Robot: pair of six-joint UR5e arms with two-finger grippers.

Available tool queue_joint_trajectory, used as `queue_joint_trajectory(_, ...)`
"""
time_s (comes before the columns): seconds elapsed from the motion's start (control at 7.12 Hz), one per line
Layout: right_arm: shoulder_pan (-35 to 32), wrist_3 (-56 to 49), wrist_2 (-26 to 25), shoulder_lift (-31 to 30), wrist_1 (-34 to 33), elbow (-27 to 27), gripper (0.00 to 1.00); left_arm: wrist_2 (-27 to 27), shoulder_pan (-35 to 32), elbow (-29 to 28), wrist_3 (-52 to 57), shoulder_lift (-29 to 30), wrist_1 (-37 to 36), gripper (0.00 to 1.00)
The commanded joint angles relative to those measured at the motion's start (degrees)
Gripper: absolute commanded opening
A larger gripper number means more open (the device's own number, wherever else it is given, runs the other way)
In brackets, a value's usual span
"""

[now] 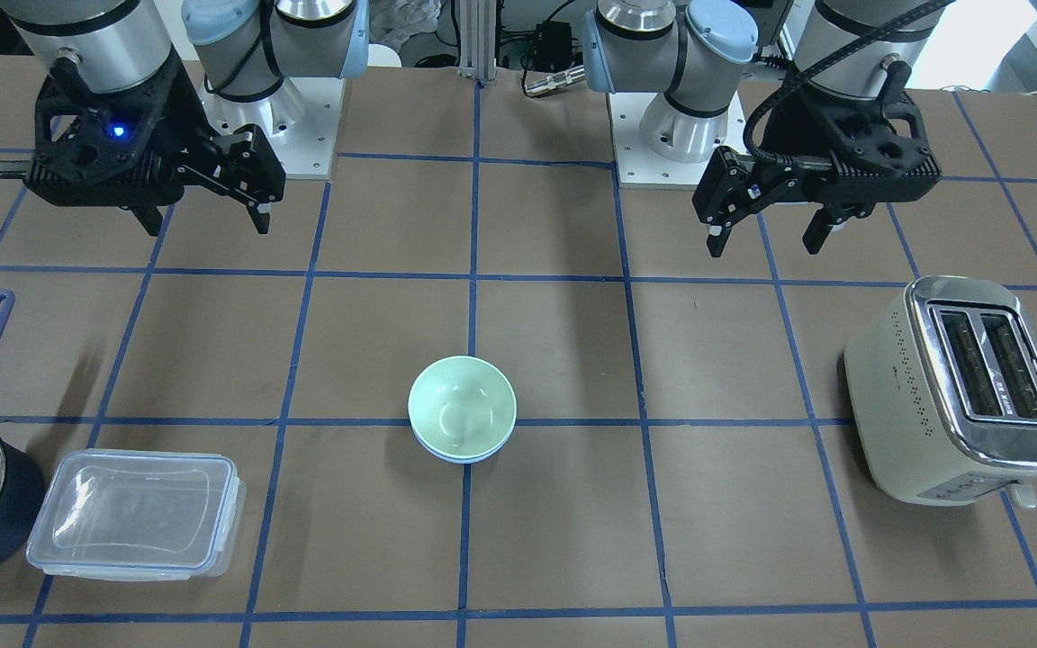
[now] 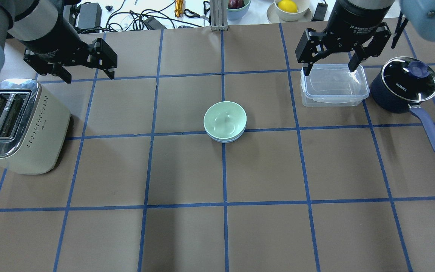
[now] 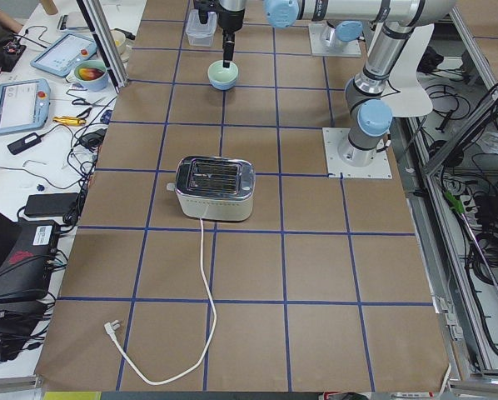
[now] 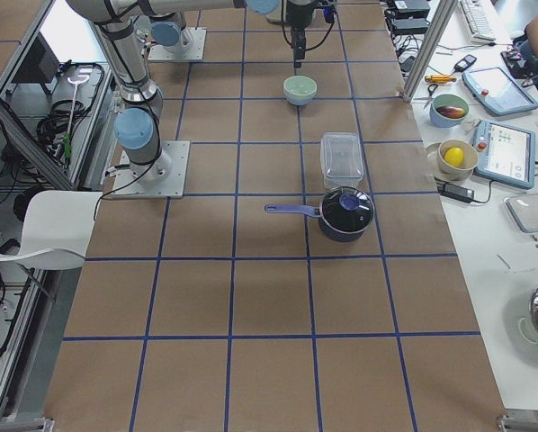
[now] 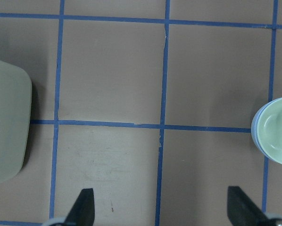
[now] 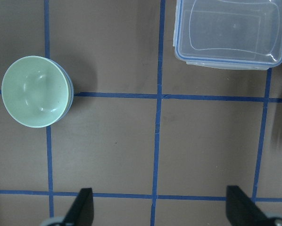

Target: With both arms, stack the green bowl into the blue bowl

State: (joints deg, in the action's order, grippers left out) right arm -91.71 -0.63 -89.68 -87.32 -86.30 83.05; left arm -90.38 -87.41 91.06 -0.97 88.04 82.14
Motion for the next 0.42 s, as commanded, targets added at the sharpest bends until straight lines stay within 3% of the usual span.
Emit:
queue_joint_trajectory(0.0,-0.04,0.18,0.03,-0.04,-0.79,0.00,1.00,0.03,0.04,-0.09,0.00,0.02,0.04,1.00)
queue_joint_trajectory(0.28,-0.04,0.45,0.03,-0.04,-0.89,0.00,1.00,-0.06,0.04,0.00,0.00,0.02,-0.05,1.00)
